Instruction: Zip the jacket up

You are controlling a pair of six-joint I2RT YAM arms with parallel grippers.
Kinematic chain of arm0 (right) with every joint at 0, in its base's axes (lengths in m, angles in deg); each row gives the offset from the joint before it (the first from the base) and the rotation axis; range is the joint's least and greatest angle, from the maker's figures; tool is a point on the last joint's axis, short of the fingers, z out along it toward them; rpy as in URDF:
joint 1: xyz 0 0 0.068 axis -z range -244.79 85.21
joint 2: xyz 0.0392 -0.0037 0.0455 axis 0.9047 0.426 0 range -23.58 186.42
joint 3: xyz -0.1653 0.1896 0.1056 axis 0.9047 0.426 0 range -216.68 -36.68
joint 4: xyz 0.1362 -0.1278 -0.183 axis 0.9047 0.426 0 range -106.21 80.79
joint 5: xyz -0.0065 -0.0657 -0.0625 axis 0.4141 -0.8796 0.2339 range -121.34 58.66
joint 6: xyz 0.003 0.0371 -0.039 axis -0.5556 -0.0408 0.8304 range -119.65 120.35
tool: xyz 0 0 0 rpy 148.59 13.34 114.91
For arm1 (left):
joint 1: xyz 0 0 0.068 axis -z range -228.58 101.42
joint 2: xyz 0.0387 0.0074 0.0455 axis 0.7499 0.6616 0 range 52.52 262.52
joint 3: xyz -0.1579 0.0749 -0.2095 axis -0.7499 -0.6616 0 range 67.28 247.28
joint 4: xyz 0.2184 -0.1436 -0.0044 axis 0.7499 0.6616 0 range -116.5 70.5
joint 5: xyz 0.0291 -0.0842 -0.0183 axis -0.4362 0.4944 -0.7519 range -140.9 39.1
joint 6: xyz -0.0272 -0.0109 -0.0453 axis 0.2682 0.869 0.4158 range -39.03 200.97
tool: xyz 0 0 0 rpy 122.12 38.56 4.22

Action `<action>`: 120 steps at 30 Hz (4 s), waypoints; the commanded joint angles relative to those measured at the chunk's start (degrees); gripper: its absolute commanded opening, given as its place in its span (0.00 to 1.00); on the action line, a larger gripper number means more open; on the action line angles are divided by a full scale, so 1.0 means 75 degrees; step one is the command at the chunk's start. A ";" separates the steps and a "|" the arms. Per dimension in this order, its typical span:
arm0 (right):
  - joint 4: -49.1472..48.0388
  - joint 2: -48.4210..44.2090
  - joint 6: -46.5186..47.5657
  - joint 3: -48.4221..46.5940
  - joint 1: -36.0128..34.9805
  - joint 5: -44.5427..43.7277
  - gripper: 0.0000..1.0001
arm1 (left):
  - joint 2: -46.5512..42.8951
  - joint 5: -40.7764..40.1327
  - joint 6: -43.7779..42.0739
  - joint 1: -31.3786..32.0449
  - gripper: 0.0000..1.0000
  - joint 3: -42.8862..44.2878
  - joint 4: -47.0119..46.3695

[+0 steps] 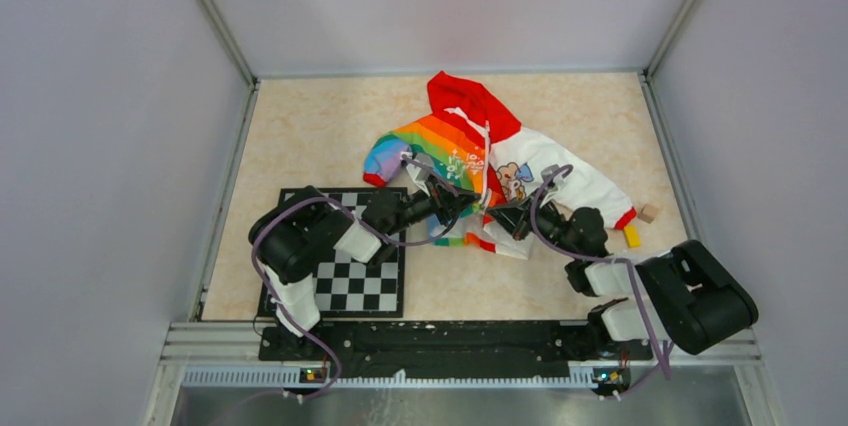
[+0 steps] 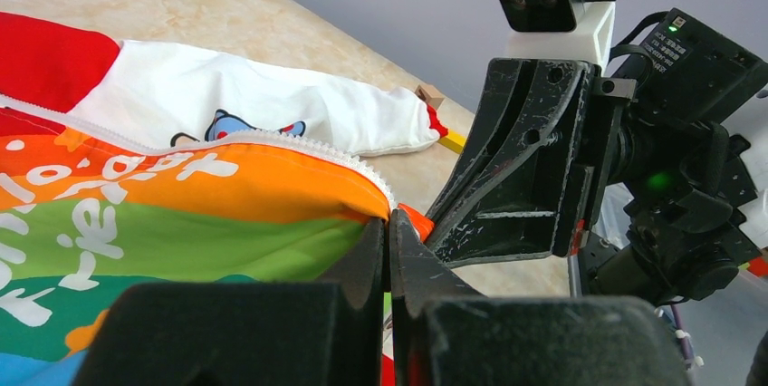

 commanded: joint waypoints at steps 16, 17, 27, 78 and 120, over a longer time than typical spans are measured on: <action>-0.0581 0.0155 0.0015 -0.0033 0.0143 0.0153 0.00 | -0.0392 0.0281 0.0235 0.0066 0.00 0.0160 -0.2200; -0.0609 0.0185 -0.0004 -0.0042 0.0145 0.0171 0.00 | -0.0399 0.0273 0.0226 0.0066 0.00 0.0142 -0.2198; -0.0900 0.0418 -0.0137 -0.0060 0.0216 0.0353 0.00 | -0.0460 0.0292 0.0157 0.0077 0.00 0.0090 -0.2194; -0.1374 0.0119 -0.0273 0.0073 0.0228 0.0221 0.00 | -0.0190 0.0347 0.0130 0.0160 0.00 0.0026 -0.2200; -0.2571 -0.0005 -0.2471 -0.0115 0.0673 0.0120 0.00 | -0.0265 0.0633 0.0174 0.0218 0.00 -0.0252 -0.2201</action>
